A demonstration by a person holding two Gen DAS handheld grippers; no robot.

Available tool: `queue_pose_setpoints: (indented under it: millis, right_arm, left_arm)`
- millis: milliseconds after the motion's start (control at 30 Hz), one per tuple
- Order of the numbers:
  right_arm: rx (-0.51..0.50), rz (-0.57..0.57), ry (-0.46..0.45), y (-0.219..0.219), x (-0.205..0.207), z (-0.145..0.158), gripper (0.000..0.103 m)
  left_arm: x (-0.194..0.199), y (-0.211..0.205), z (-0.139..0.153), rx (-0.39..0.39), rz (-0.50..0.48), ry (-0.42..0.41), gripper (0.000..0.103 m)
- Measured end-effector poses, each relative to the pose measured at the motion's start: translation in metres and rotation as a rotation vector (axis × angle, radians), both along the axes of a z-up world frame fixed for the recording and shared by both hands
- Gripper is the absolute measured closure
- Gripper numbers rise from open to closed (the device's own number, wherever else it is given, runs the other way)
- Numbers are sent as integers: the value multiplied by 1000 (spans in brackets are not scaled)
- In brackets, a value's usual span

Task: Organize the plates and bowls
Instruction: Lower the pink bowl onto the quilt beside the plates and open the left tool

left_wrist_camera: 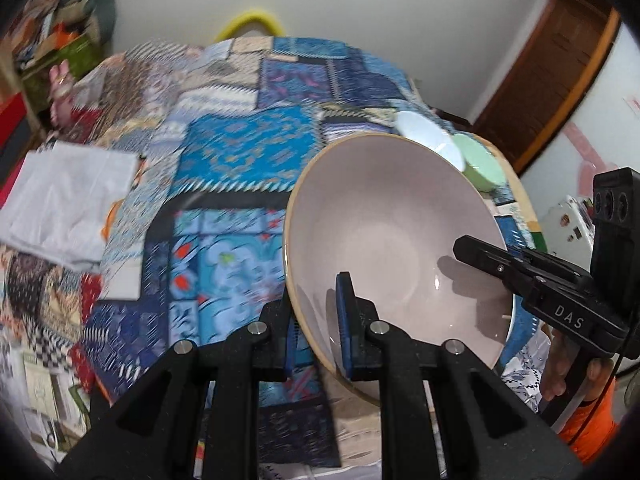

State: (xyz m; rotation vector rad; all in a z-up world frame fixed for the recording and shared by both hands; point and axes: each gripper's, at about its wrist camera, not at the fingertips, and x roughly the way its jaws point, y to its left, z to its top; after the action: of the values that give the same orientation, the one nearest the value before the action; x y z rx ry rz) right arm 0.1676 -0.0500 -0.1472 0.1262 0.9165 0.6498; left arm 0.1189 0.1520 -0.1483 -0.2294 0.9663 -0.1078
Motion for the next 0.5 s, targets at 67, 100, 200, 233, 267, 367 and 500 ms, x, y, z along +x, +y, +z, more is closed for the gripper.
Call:
queue_pose_setpoints:
  millis: [67,100,200,233,267,367,500]
  right_arm:
    - [-10,29,12,13,0,-6,86]
    - [-16,39,18,19,0,-10,86]
    - [-33,59,37,30,2,-18,86]
    - [-38,64,46,33,3,-22,86]
    - [-43,69,55,36,5,-26,86]
    - [-56,78,76,42,6,-34,86]
    - [-76,93,104,53,9,-47,86]
  left_arm:
    - [-2,11,-10,-6,18,23,87]
    - [-2,14,-14,-6,20,30,87]
    - [-2,22,-28,-6,29,59,87]
    - [-1,25,-34,-10,33,71,87]
    - [-1,28,-38,-15,36,80,87]
    - [1,34,-50,-30,48,100,87]
    - [4,43,-65,-52,71,134,87]
